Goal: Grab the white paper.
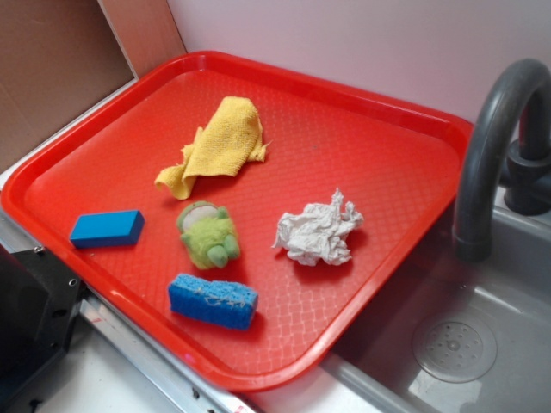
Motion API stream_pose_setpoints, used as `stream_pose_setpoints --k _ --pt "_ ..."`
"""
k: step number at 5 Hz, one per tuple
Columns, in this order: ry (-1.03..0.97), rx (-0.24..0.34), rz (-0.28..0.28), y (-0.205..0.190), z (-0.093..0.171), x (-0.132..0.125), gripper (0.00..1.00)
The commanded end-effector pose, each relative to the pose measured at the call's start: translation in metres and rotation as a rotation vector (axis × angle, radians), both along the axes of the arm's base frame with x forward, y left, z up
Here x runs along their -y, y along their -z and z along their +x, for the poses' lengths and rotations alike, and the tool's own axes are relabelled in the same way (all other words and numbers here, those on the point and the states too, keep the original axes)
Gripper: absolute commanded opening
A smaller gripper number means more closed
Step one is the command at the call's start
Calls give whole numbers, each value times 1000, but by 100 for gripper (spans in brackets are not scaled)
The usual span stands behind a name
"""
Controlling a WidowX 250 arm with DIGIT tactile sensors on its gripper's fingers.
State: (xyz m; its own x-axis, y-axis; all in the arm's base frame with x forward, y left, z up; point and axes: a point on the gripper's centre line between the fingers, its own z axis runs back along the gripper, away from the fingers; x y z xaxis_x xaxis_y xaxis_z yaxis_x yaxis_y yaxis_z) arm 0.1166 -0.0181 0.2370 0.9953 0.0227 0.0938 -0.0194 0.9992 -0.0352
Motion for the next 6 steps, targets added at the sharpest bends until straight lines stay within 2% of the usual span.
stream_pose_setpoints --k 1,2,3,4,5,6 --pt "0 0 0 0 0 0 100" --pt "200 10 62 5 16 9 100" --pt "436 56 82 11 31 28 100" --pt "684 114 55 29 56 51 100" --pt "933 114 37 56 85 82 100" --pt "1139 97 14 78 101 99 100"
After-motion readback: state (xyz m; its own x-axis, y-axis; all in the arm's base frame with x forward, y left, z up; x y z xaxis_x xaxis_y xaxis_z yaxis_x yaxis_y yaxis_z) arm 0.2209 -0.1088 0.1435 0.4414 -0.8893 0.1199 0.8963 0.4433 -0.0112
